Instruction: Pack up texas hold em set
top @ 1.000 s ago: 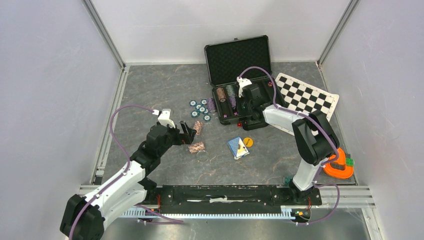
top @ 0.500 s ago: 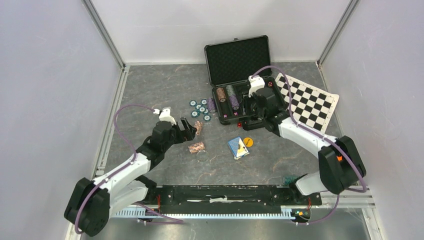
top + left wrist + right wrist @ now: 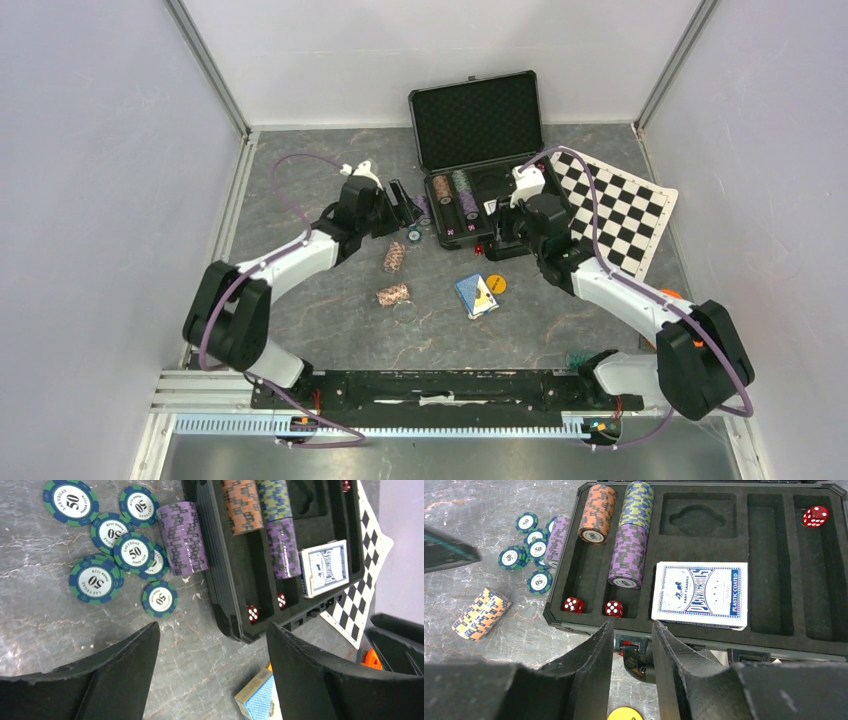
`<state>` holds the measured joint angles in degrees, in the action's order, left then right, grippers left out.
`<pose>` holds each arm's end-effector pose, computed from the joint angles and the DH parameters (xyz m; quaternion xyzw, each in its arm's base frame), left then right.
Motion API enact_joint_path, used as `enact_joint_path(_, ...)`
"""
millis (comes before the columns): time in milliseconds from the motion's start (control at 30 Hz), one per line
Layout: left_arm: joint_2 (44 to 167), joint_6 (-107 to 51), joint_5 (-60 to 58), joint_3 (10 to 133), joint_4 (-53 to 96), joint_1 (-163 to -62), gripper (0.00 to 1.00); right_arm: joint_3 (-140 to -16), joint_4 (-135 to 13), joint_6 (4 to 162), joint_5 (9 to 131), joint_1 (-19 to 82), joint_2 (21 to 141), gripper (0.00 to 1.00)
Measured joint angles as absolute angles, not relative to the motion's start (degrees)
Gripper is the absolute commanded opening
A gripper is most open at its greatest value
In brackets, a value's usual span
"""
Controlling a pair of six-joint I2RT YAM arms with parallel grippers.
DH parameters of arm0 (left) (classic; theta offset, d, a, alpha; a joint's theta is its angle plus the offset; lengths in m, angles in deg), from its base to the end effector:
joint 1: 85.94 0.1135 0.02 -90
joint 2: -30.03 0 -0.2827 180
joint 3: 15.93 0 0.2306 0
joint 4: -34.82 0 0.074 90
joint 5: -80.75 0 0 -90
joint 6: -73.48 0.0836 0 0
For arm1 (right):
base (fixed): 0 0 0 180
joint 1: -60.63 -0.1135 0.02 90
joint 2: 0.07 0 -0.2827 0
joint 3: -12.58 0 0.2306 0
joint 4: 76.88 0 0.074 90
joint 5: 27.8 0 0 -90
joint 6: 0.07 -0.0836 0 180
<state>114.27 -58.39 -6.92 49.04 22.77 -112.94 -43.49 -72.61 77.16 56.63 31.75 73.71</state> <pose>0.3049 -0.1591 0.2368 -0.1029 0.8655 -0.2916 0.3940 0.2723 0.1409 0.2560 -0.0891 0.8236 0.1610 0.5365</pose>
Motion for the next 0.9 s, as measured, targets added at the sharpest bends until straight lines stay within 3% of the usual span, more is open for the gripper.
enact_joint_path(300,128.3,-59.6,-1.1,57.6,21.7,-108.2,0.66,-40.8,-76.3,76.5,56.4,31.9,72.0,0.38)
enact_joint_path(900,141.9,-60.2,4.6,69.0,20.9,-106.6,0.65,-37.6,-80.7,75.7,59.3,34.5,71.9,0.37)
